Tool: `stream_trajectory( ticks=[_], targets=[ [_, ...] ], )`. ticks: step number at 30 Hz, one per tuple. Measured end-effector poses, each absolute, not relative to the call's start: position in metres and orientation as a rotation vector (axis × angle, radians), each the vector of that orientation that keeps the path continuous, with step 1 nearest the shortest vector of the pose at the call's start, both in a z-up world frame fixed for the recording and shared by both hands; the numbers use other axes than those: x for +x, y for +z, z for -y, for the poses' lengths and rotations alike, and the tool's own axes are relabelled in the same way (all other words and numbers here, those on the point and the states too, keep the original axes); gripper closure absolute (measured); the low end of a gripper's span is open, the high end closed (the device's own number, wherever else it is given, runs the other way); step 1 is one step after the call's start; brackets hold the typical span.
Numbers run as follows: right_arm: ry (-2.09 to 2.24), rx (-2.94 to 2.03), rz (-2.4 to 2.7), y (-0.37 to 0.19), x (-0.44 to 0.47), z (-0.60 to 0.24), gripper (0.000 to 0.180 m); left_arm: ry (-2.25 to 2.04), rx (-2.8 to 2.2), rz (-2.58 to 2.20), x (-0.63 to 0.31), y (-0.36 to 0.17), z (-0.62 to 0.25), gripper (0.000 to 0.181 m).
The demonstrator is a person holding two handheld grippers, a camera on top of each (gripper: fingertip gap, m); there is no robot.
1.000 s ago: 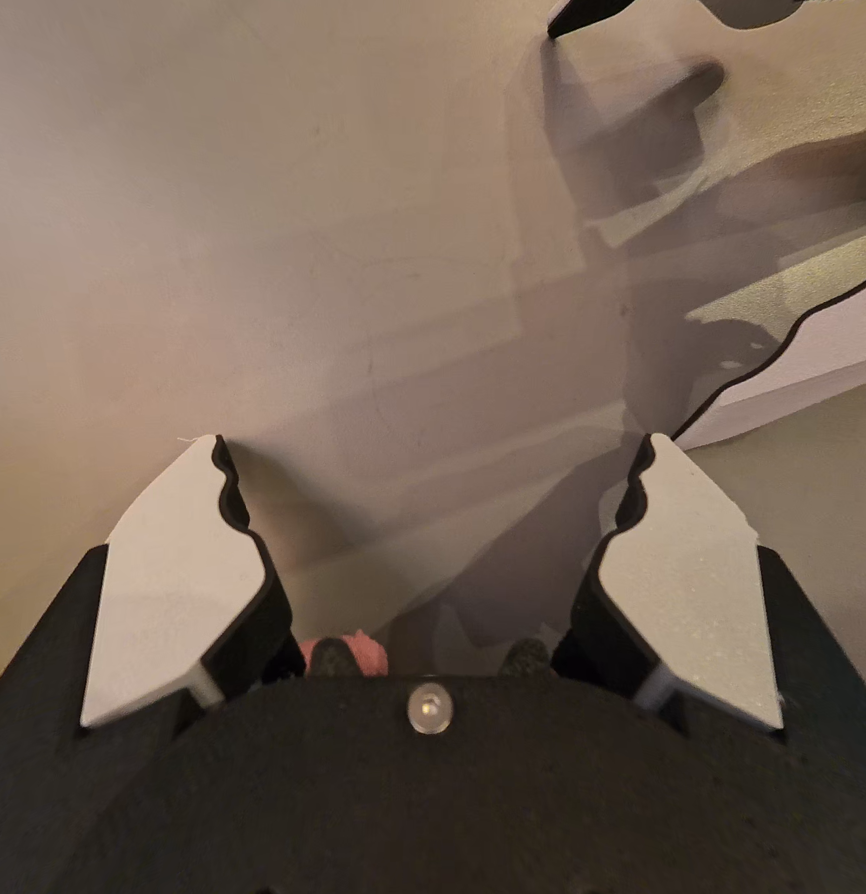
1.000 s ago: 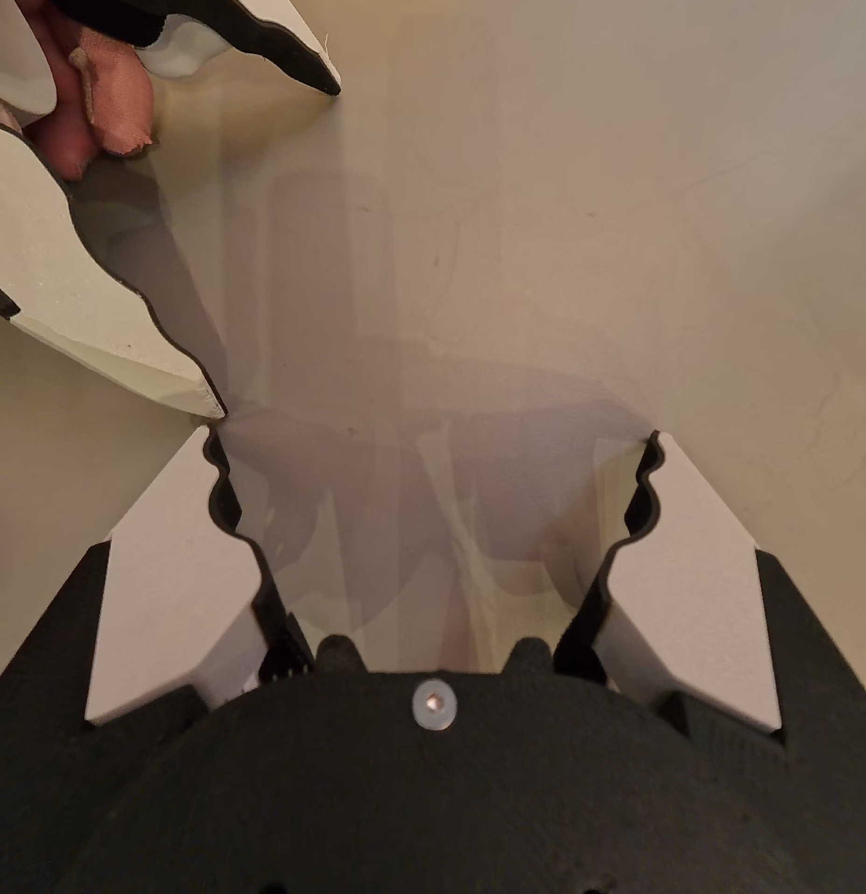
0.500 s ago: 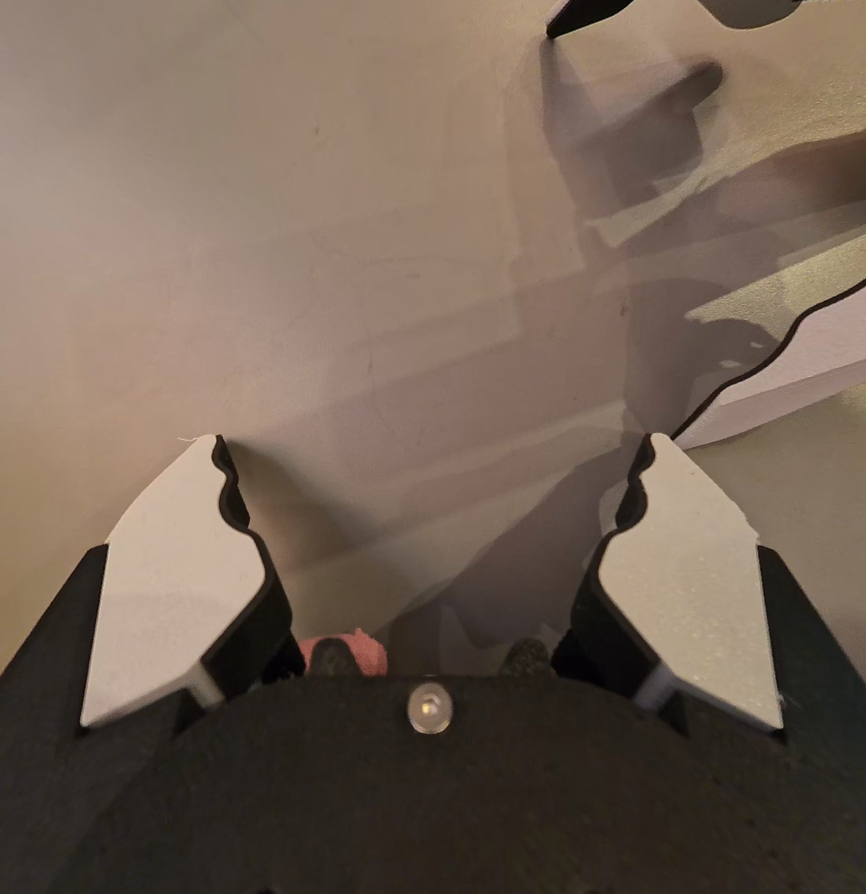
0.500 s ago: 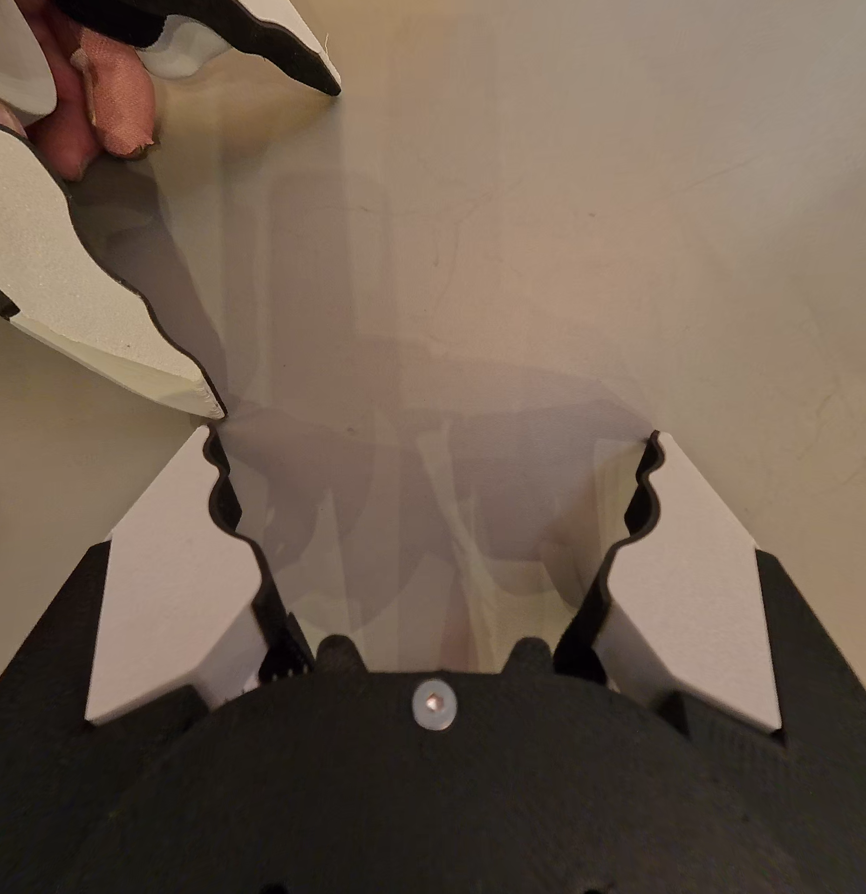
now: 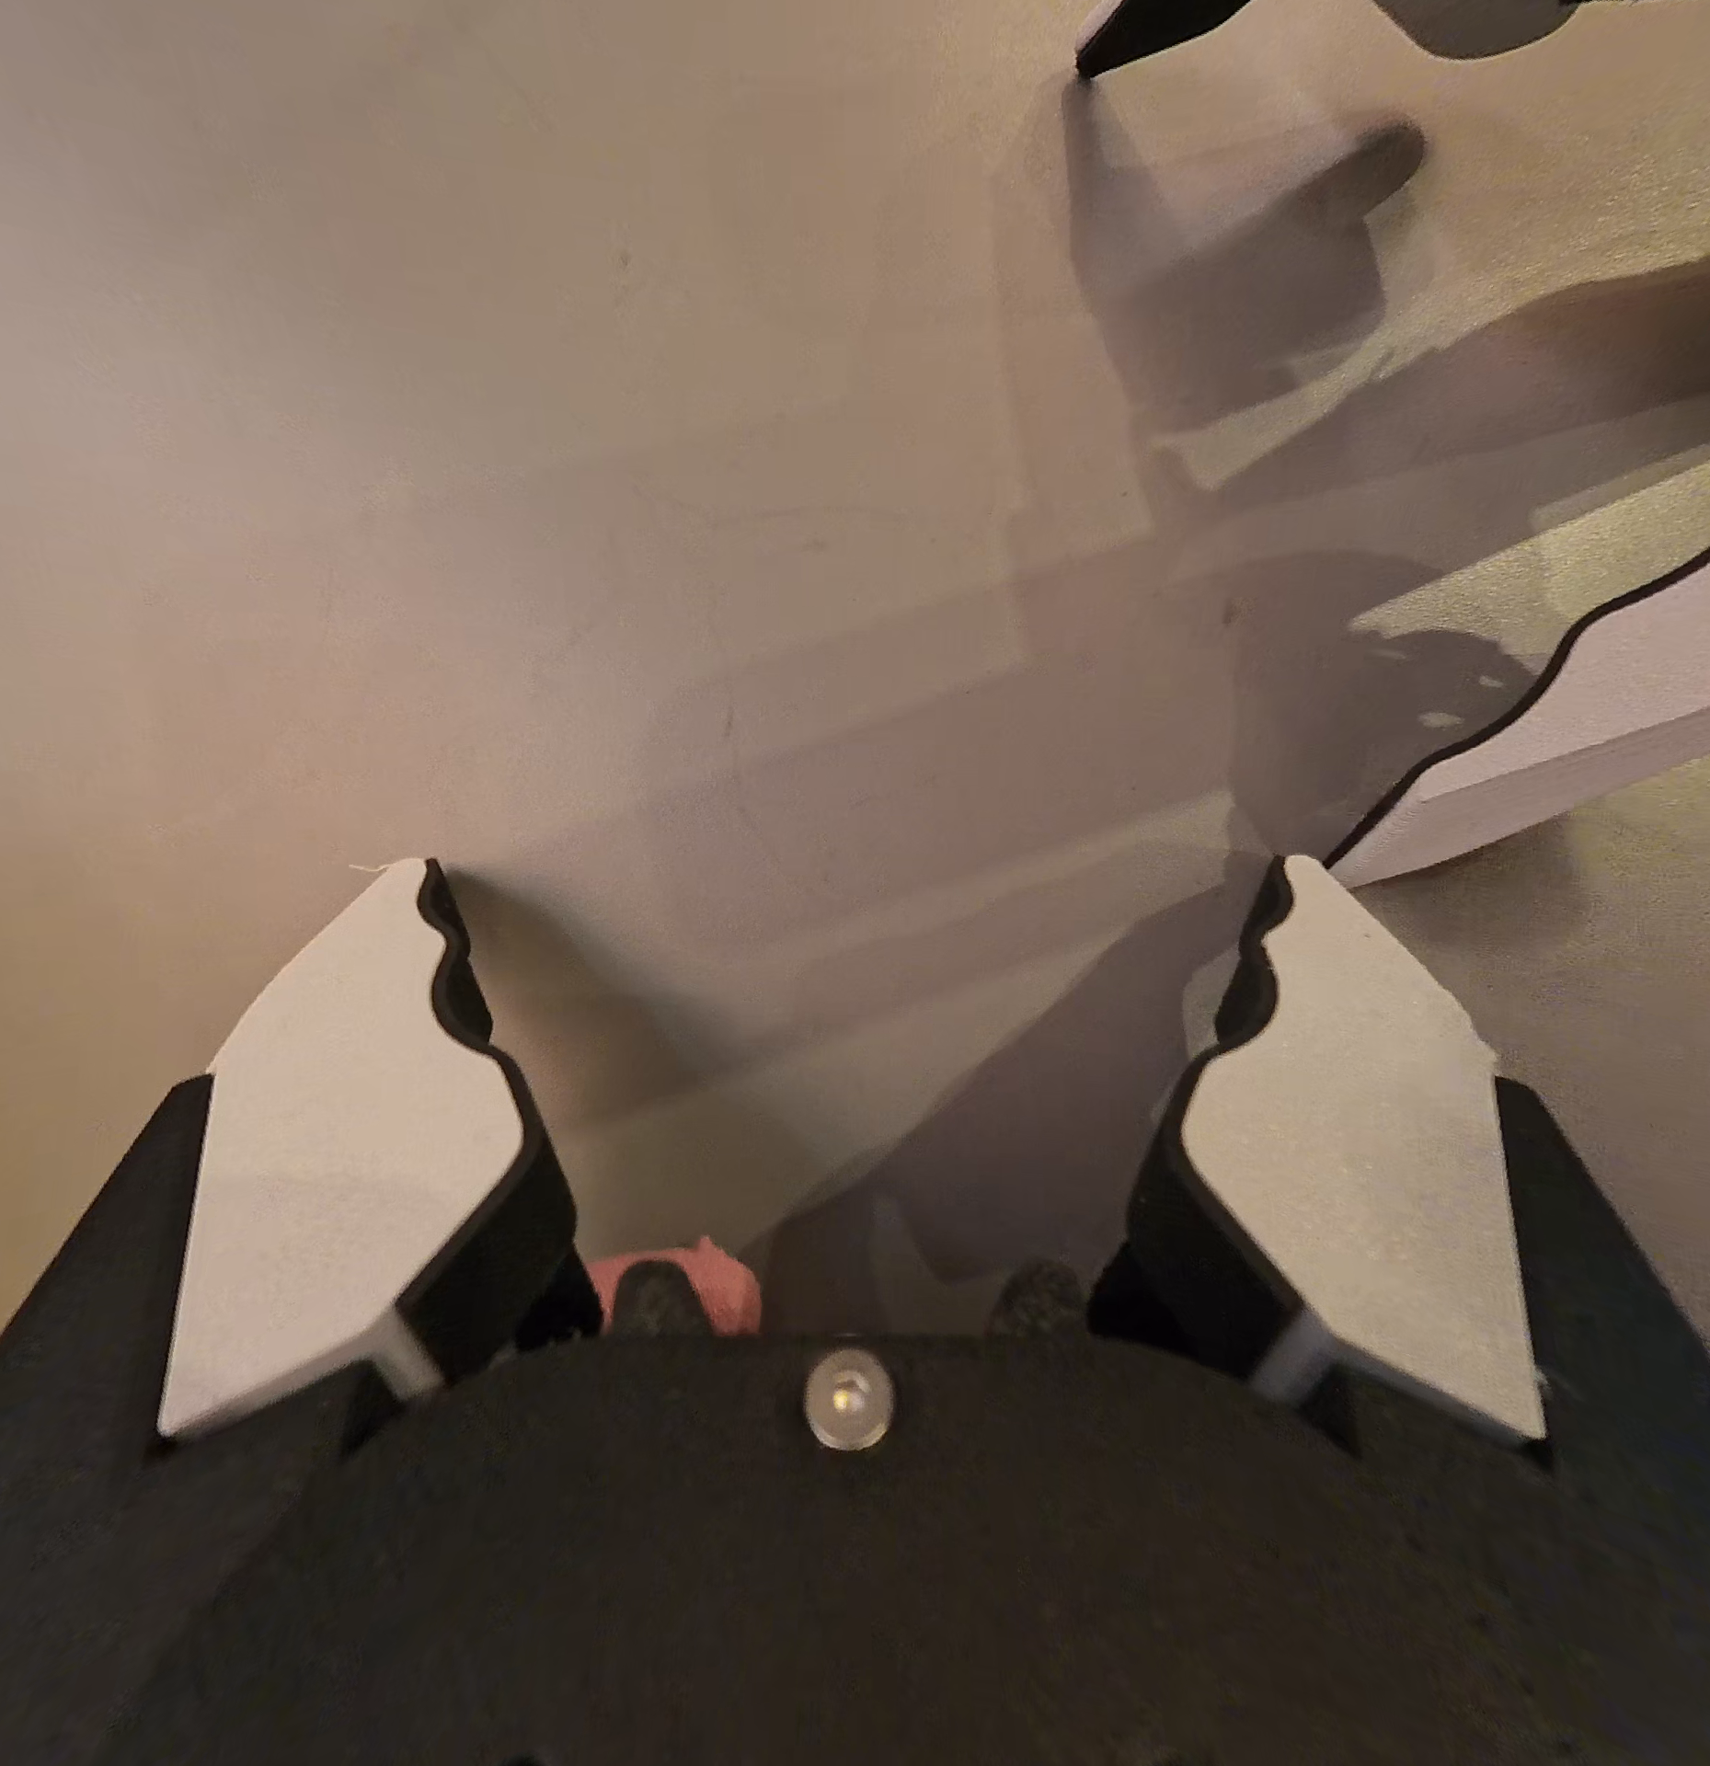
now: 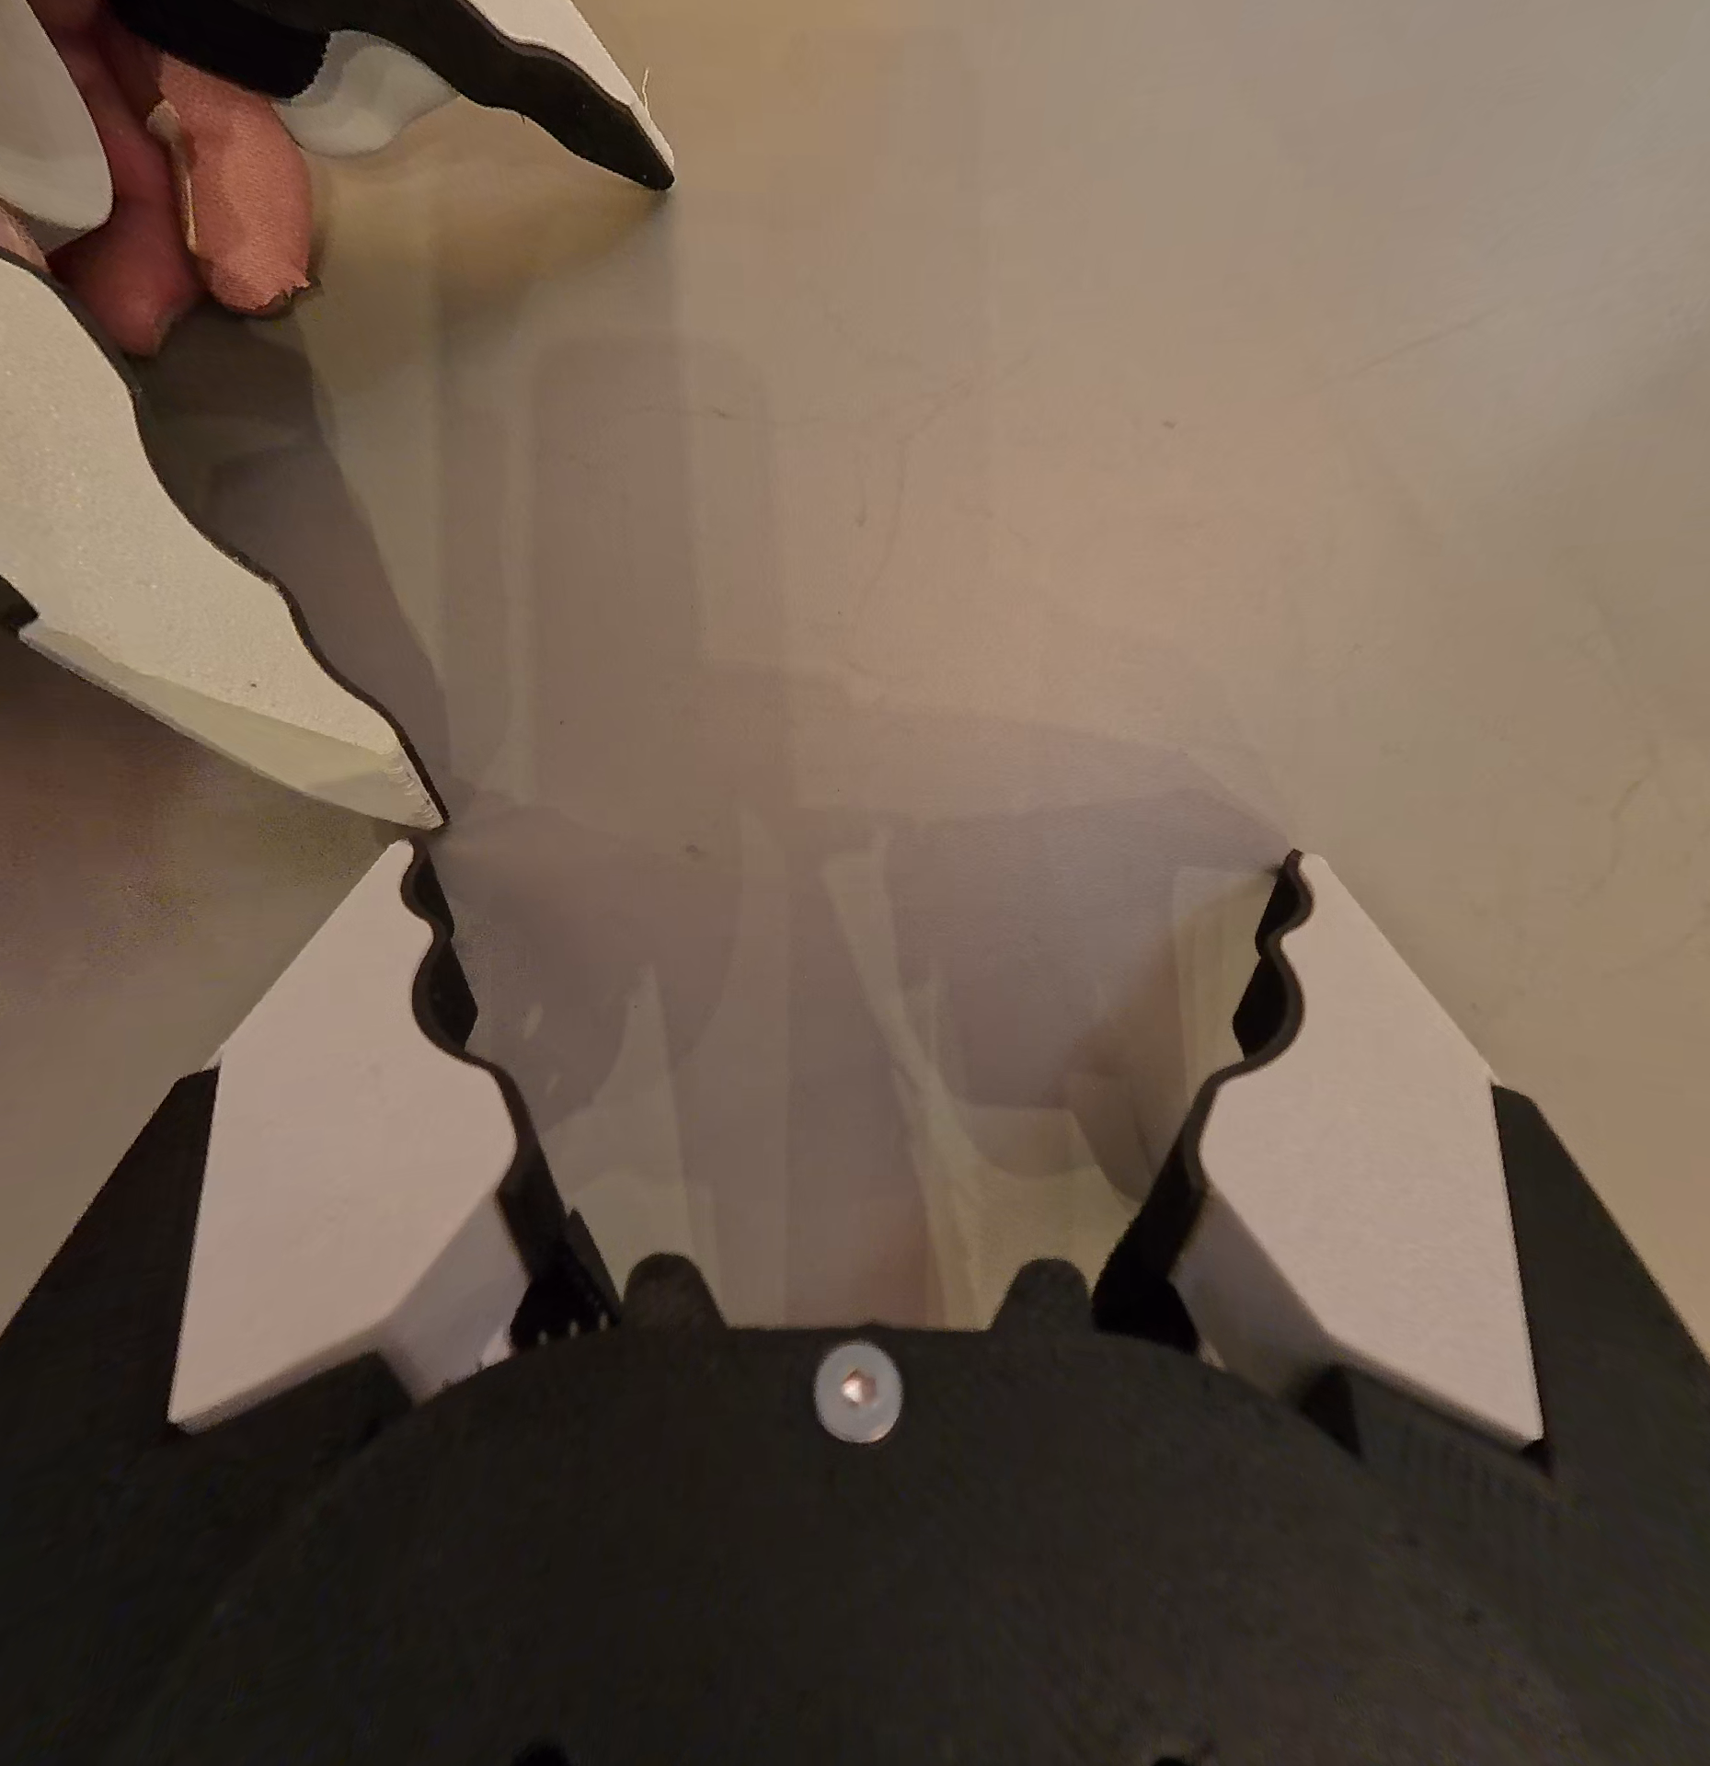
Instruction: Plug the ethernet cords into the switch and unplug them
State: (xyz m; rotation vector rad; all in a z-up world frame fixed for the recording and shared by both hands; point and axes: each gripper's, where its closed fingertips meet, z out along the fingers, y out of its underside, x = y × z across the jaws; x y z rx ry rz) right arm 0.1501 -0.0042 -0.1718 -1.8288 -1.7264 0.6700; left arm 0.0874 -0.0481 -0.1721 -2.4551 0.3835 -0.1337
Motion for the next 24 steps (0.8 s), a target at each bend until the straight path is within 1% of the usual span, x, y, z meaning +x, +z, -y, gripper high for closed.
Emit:
stream_trajectory(
  ticks=[14,16,19,22,24],
  targets=[
    [0.67,-1.829,1.726,-0.1718,0.15,0.0041,0.02,-0.132,-2.462,-0.379,0.0871,-0.1719,0.0483,0.035],
    [0.67,-1.829,1.726,-0.1718,0.1499,0.0041,0.02,-0.126,-2.458,-0.377,0.0856,-0.1707,0.0487,0.04],
    [0.67,-1.829,1.726,-0.1718,0.1499,0.0041,0.02,-0.07,-2.401,-0.414,0.0857,-0.1656,0.0479,0.042],
    [0.67,-1.829,1.726,-0.1719,0.1499,0.0041,0.02,-0.108,-2.408,-0.41,0.0888,-0.1661,0.052,0.053],
    [0.67,-1.829,1.726,-0.1719,0.1499,0.0041,0.02,-0.145,-2.427,-0.407,0.0892,-0.1683,0.0532,0.052]
  ],
)
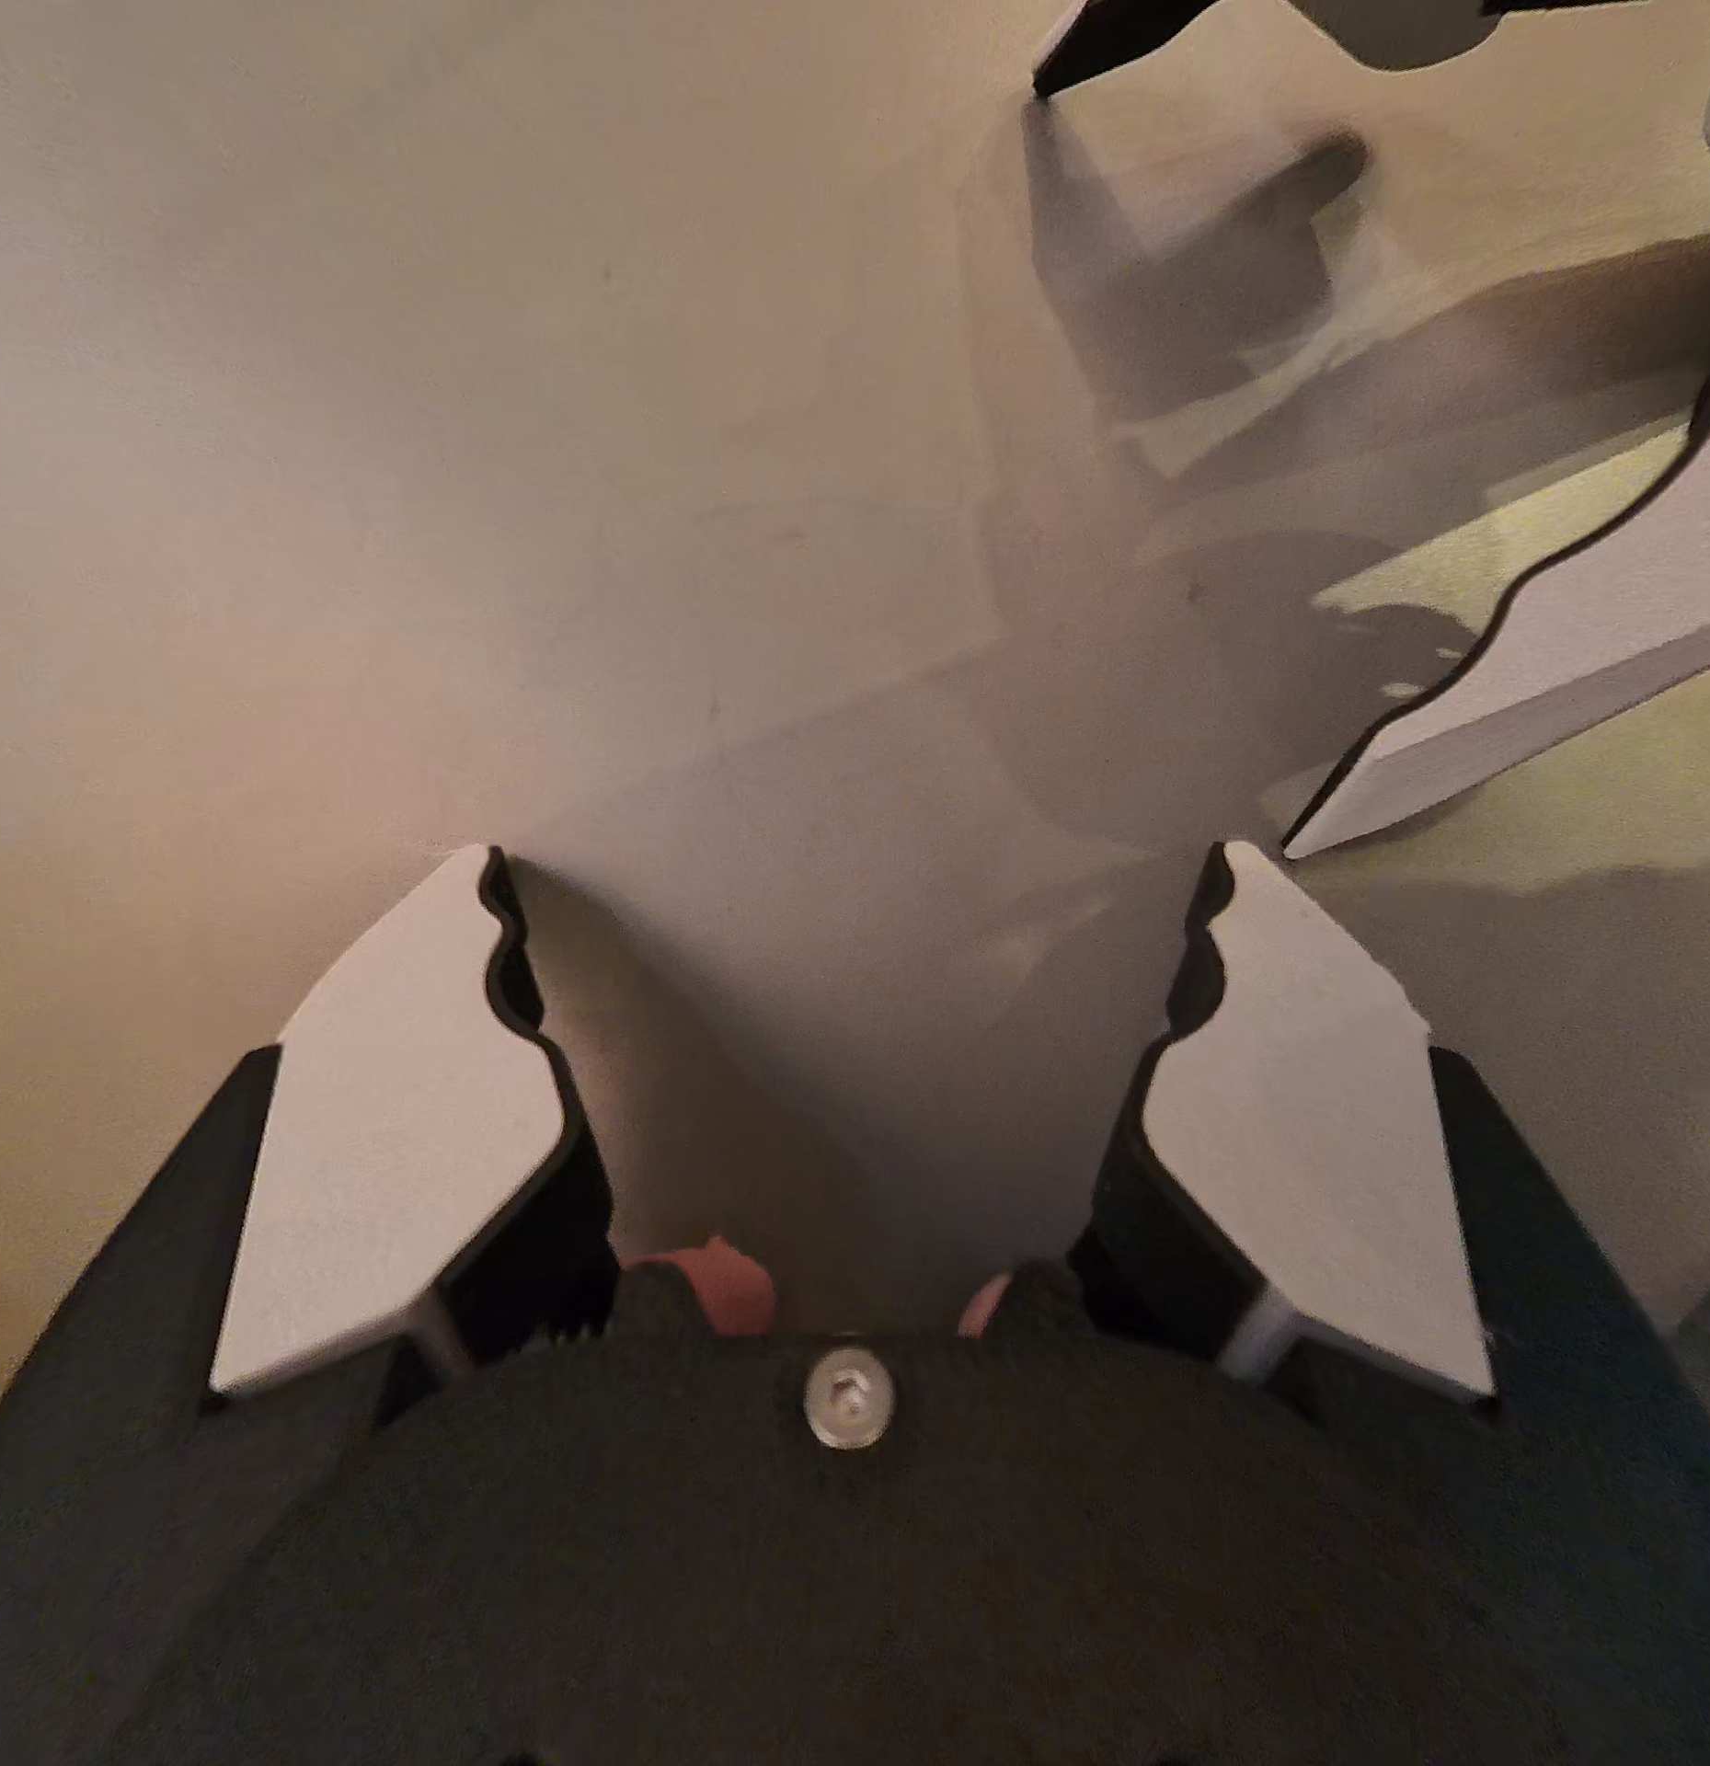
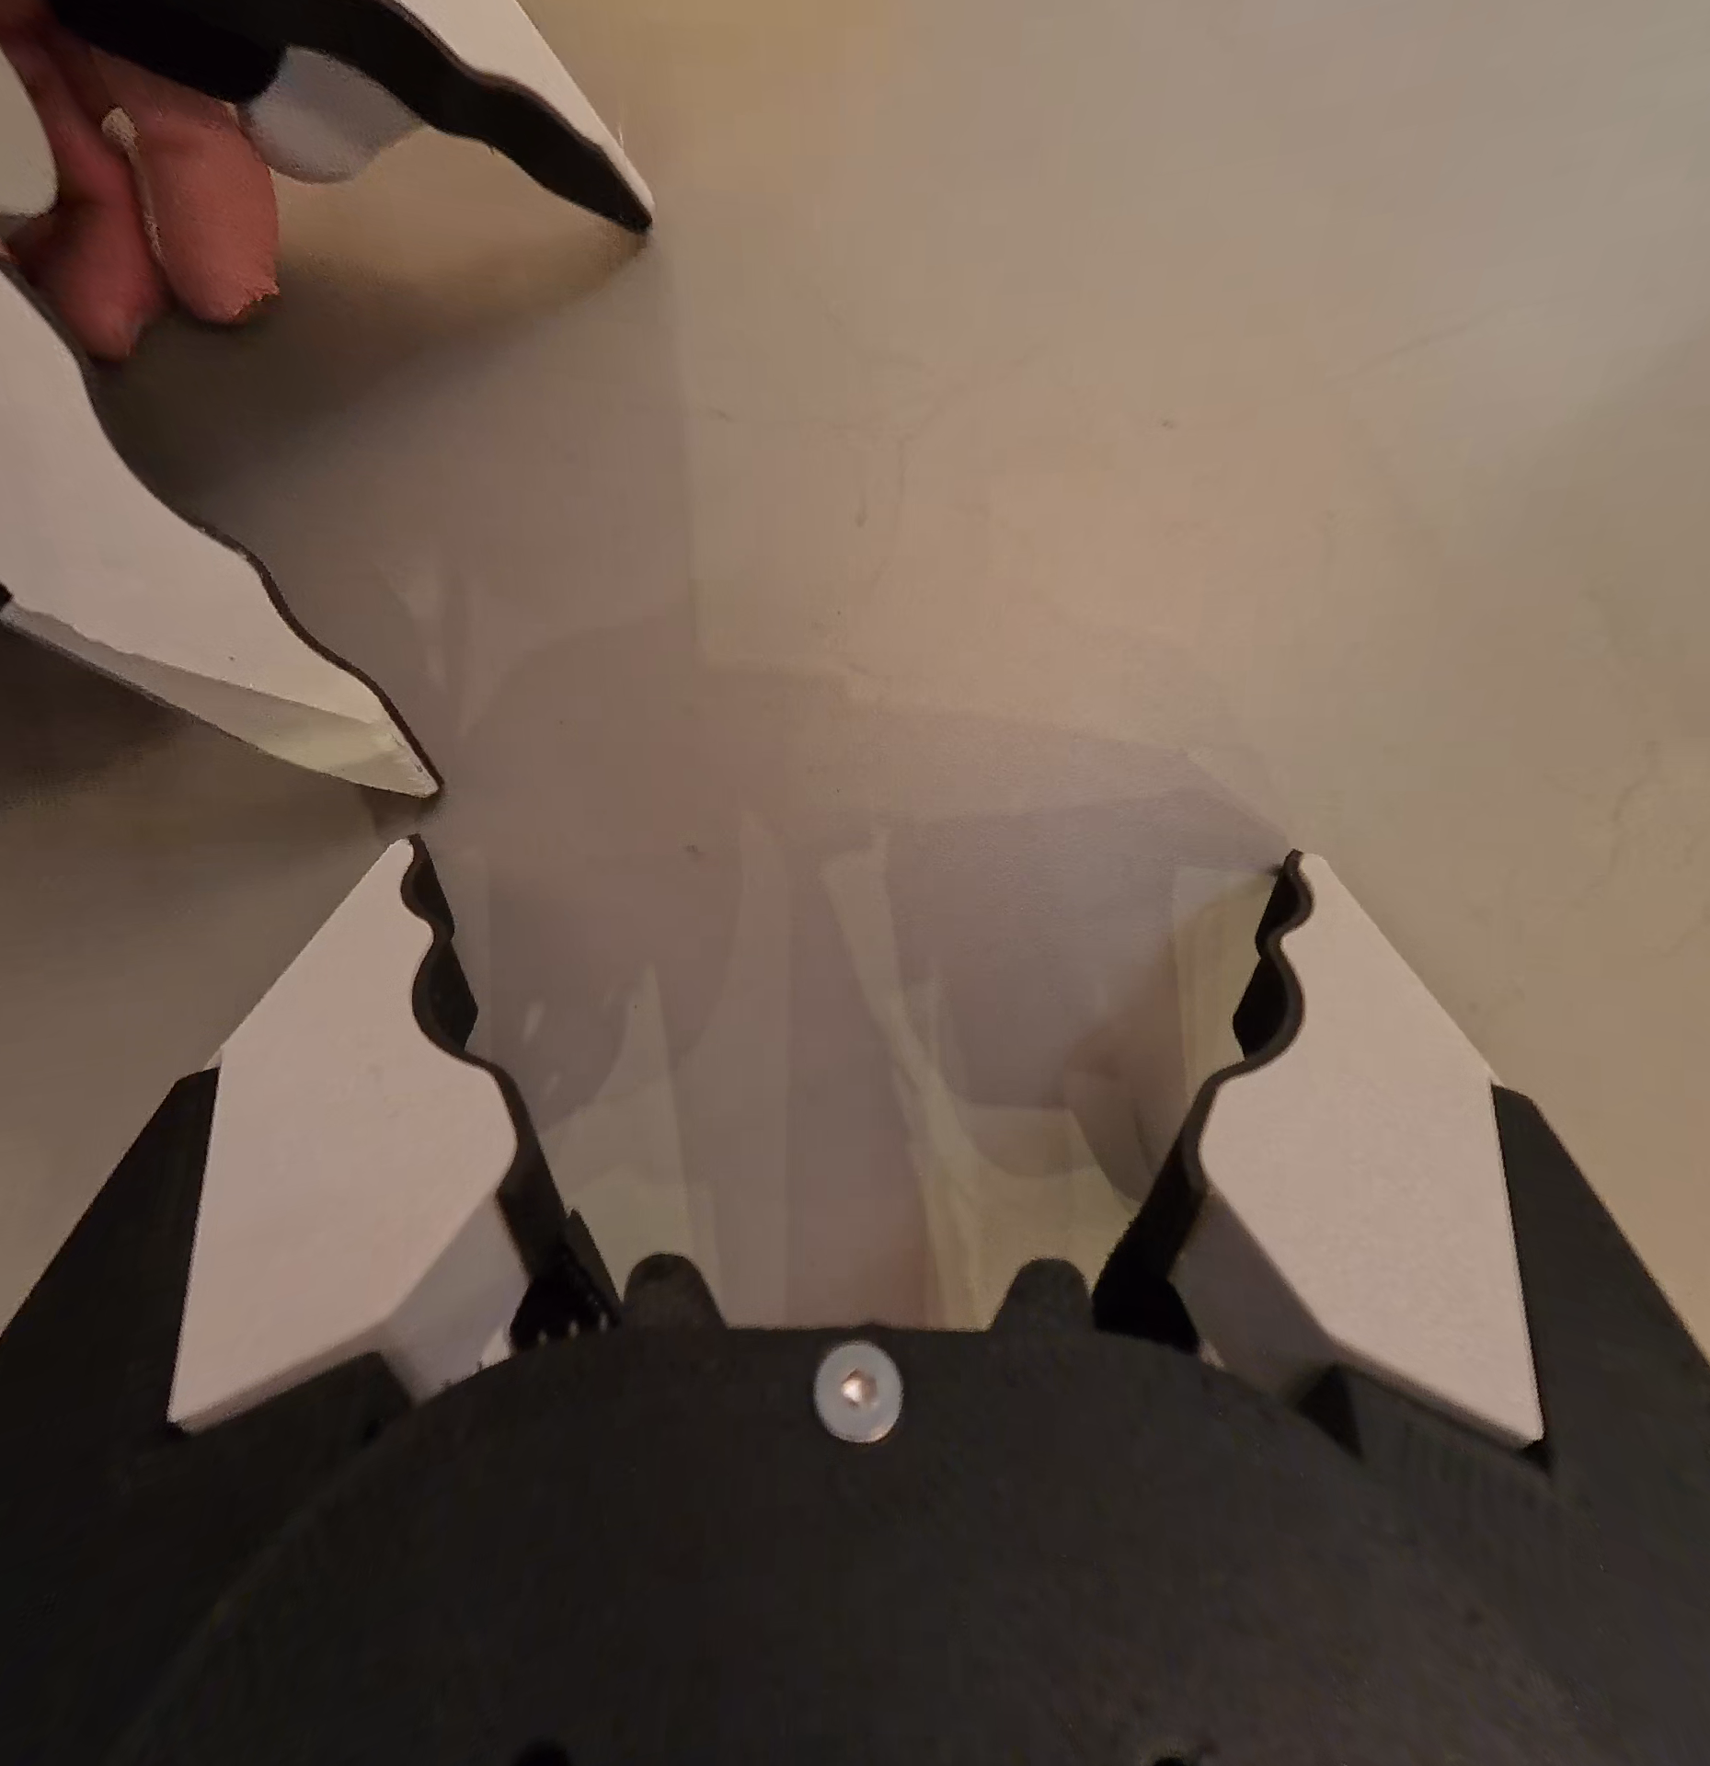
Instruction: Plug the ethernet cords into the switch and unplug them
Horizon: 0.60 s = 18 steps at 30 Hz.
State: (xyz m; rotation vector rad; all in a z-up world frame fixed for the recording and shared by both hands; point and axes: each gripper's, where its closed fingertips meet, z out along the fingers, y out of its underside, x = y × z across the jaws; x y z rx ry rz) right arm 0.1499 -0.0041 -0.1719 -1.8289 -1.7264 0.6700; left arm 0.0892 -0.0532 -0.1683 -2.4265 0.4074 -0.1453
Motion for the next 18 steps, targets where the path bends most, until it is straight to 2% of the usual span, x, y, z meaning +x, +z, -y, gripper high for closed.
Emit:
stream_trajectory(
  ticks=[7,18],
  targets=[
    [0.67,-1.829,1.726,-0.1719,0.1499,0.004,0.02,-0.153,-2.441,-0.441,0.0861,-0.171,0.0469,0.039],
    [0.67,-1.829,1.726,-0.1719,0.15,0.0041,0.02,-0.161,-2.453,-0.479,0.0887,-0.1711,0.0495,0.04]
  ],
)
